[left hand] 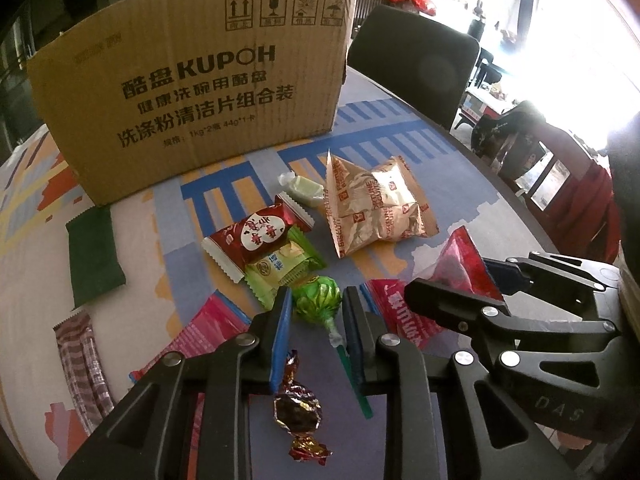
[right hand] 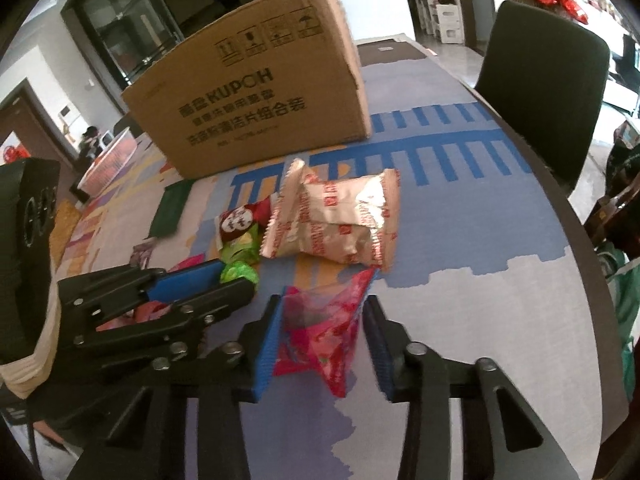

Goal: Organize snacks
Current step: 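Grasp the pink snack bag with the right tool while the left tool grips the green lollipop, then carry the pink bag with the right tool while the left tool carries the lollipop over the box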

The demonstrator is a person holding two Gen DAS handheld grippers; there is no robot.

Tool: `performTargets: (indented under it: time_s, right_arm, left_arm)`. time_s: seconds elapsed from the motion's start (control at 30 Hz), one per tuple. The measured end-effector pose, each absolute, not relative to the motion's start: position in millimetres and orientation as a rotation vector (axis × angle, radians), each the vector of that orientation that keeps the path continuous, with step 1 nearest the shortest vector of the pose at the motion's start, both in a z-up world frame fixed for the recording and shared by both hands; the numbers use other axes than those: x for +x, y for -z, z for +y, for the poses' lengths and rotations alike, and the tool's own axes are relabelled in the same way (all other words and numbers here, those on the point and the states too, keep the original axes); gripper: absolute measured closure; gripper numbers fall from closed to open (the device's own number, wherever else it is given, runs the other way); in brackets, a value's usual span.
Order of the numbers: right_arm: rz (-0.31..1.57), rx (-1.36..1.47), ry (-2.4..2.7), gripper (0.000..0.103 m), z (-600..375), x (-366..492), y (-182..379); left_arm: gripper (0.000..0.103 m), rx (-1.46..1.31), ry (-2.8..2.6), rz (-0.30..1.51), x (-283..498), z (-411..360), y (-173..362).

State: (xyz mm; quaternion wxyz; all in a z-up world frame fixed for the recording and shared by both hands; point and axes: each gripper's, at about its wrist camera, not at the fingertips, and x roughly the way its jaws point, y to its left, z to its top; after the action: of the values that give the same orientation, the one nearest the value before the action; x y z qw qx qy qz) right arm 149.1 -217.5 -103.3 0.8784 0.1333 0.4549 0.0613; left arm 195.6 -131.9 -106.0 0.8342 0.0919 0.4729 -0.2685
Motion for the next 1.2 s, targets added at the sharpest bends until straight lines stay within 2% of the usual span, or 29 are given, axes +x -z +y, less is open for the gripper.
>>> performTargets:
  time_s: [0.4,0.43,0.87,1.2]
  right_arm:
    - [0.923,0.26,-0.121,0.074,-215.5,136.8,88.5]
    - [0.917,0.258,-0.123,0.078,-215.3,135.9,86.1]
    - [0.83,0.248,-0.147,0.079,-213.8,130.3,46.7]
    - [0.718,0.229,-0.159,0.079,-212.5,142.9,0.3]
  left_arm:
    - [0.078,0.141,0.544,0.964,180.2,-121.7,77.6]
    - [0.078,0.139,0.541,0.958,179.0,-121.0,74.8]
    - [0.078,0.092,0.506,0.895,172.8,-109.2,37.7]
    - [0.078,0.077,0.485,0.79,185.7,-100.4,-12.0]
